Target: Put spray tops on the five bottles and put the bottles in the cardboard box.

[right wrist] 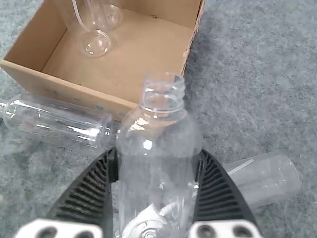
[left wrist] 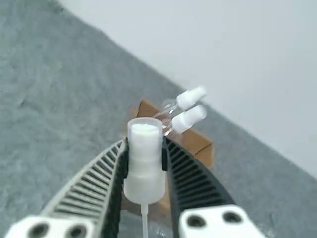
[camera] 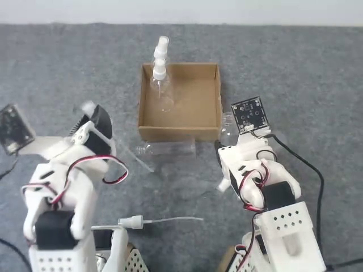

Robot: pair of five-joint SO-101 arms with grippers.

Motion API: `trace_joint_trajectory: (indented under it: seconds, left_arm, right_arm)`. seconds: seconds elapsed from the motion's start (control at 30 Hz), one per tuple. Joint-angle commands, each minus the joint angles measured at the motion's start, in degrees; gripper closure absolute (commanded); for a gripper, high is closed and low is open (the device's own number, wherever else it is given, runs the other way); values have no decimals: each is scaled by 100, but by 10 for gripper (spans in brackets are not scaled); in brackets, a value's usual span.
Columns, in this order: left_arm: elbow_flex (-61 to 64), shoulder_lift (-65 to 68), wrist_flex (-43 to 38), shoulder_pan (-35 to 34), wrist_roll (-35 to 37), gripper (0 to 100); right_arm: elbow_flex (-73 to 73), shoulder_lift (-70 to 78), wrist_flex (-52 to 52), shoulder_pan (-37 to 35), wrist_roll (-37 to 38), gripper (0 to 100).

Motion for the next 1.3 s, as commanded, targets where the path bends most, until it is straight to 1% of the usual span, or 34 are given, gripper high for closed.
trace_joint_trajectory:
  seconds: [0.0,0.17,0.3,0.47,0.6,0.77,0.97,1.07,1.27]
  left_arm:
    - [-277,-431,-404,18,97,988]
    - [-277,-703,-457,26,492,988]
    - [-75,-949,-554,26,774,988]
    - [971,-1512,-1363,26,949,988]
    - [1833,-2242,-1934,-18,1055,988]
    - [2299,-3182,-1978,-18,1055,988]
    - [2378,-3033,-1969,-18,1073,988]
    - [2448,-3033,-1960,-18,1275,988]
    - [2492,-3033,-1934,-18,1336,988]
  right_arm:
    - [-79,-145,-145,-75,0,959]
    - [-79,-145,-145,-84,0,960]
    - [-70,-145,-119,-312,0,961]
    - [-70,-145,-110,-374,0,961]
    - [-70,-154,-101,-382,0,961]
    - [-70,-154,-92,-382,0,961]
    - [-70,-154,-92,-382,0,961]
    - [-70,-154,-92,-391,0,961]
    - [-70,-163,-84,-391,237,961]
